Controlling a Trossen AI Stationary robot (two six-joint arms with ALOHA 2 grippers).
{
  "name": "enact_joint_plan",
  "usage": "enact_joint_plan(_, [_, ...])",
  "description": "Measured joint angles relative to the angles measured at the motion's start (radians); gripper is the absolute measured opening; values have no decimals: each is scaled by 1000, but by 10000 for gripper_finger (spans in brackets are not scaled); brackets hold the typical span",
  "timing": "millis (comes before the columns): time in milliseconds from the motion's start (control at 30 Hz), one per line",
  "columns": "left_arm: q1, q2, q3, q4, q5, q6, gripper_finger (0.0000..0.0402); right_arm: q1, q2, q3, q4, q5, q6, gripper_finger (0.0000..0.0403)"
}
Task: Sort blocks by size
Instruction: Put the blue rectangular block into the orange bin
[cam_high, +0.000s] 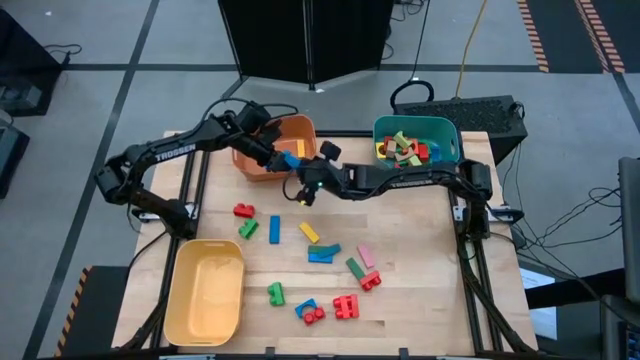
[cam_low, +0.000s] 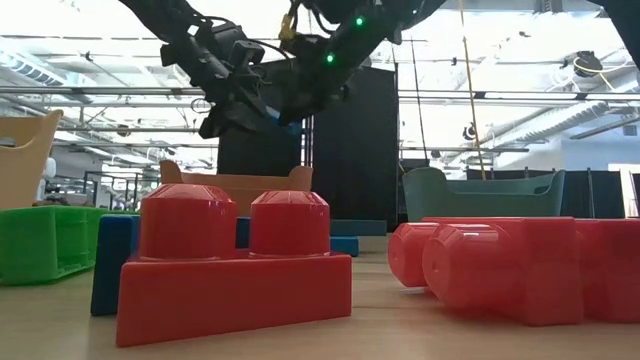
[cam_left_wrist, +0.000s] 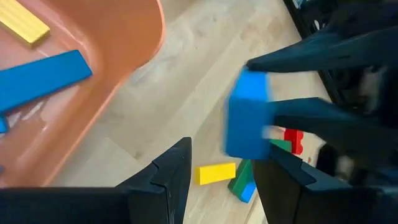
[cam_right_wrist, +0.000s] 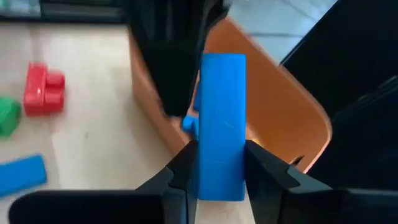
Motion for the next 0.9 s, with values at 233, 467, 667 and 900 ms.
enact_joint_plan(233, [1, 0, 0, 14, -4, 0, 157, 0, -4, -1, 10, 12, -25, 89])
enact_joint_plan(467, [2, 0, 0, 67, 2, -28, 157, 1, -4, -1, 8, 9, -25, 89])
enact_joint_plan(667, [2, 0, 0, 106, 7, -55, 157, 7, -4, -1, 7, 2, -26, 89])
enact_joint_plan(900, [2, 0, 0, 110, 46, -54, 153, 21, -4, -1, 7, 5, -44, 89])
